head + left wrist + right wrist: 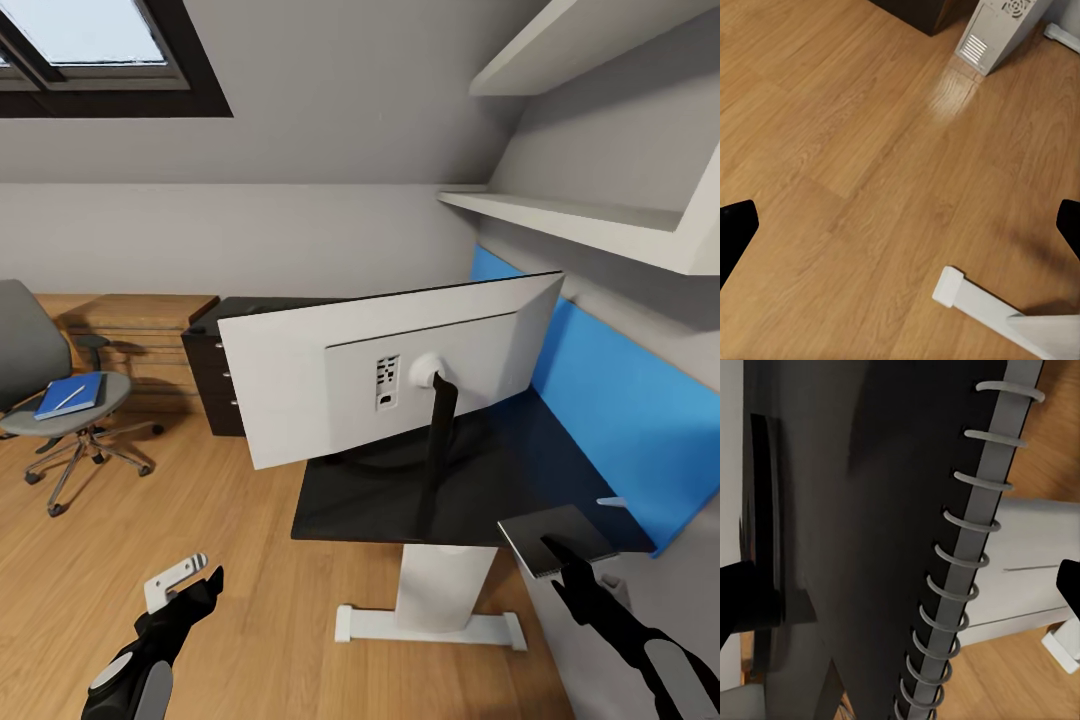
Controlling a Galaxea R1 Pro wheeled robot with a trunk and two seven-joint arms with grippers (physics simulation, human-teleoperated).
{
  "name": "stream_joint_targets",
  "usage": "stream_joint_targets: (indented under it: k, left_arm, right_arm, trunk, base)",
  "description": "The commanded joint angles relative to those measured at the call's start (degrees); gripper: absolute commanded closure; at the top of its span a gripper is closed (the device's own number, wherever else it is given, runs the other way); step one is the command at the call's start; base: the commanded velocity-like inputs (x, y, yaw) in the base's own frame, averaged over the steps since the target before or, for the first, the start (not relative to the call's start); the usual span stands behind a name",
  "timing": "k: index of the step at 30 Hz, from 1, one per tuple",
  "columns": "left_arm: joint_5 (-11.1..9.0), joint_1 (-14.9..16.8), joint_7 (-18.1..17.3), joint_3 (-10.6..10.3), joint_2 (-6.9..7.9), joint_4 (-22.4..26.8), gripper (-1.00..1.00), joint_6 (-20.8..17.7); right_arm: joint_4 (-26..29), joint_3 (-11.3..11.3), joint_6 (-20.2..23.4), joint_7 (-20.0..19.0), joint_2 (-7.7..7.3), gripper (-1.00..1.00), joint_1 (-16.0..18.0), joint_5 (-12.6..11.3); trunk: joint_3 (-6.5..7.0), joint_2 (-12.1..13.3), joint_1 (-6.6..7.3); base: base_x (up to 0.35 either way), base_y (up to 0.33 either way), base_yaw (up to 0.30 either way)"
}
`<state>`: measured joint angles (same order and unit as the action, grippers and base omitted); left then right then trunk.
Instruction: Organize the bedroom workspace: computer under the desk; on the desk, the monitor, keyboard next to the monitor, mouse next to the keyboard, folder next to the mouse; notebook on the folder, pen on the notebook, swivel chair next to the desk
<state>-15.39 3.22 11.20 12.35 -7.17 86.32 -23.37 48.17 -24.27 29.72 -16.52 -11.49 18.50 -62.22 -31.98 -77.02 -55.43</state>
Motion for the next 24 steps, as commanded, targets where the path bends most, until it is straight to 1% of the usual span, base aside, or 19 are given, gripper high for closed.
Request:
stream_joint_targets:
  k: [1,4,5,18,22,24]
  left_arm:
    - [-0.6,0.0,0.3,0.0,-0.03,0.1,-1.00,-0.3]
    - [-0.6,0.0,0.3,0.0,-0.03,0.0,-1.00,-0.3]
    - [-0.6,0.0,0.3,0.0,-0.05,0.1,-1.00,-0.3]
    - [-0.6,0.0,0.3,0.0,-0.03,0.0,-1.00,-0.3]
    - [-0.6,0.0,0.3,0.0,-0.04,0.0,-1.00,-0.3]
    - [-0.6,0.0,0.2,0.0,-0.07,0.0,-1.00,-0.4]
  right_arm:
    - [0.0,-0.2,0.4,-0.1,0.01,-1.00,0.0,-0.2]
    - [0.0,-0.1,0.5,-0.3,0.04,-1.00,0.0,-0.2]
    - [0.0,-0.1,0.5,-0.3,0.05,1.00,0.0,-0.2]
    - [0.1,-0.1,0.6,-0.6,0.06,1.00,0.0,-0.3]
    - [0.3,-0.2,0.4,-1.5,0.13,1.00,0.0,-0.1]
    - [0.4,-0.2,0.4,-2.7,0.14,1.00,0.0,-0.1]
  trunk:
    - [-0.06,0.0,0.00]
    - [-0.06,0.0,0.00]
    - [-0.06,0.0,0.00]
    - [-0.06,0.0,0.00]
    - [-0.06,0.0,0.00]
    - [-0.06,0.0,0.00]
  base:
    - [0.003,0.000,0.000]
    - [0.001,0.000,0.000]
    - [0.000,0.000,0.000]
    - [0.000,0.000,0.000]
    - [0.000,0.000,0.000]
    - [0.000,0.000,0.000]
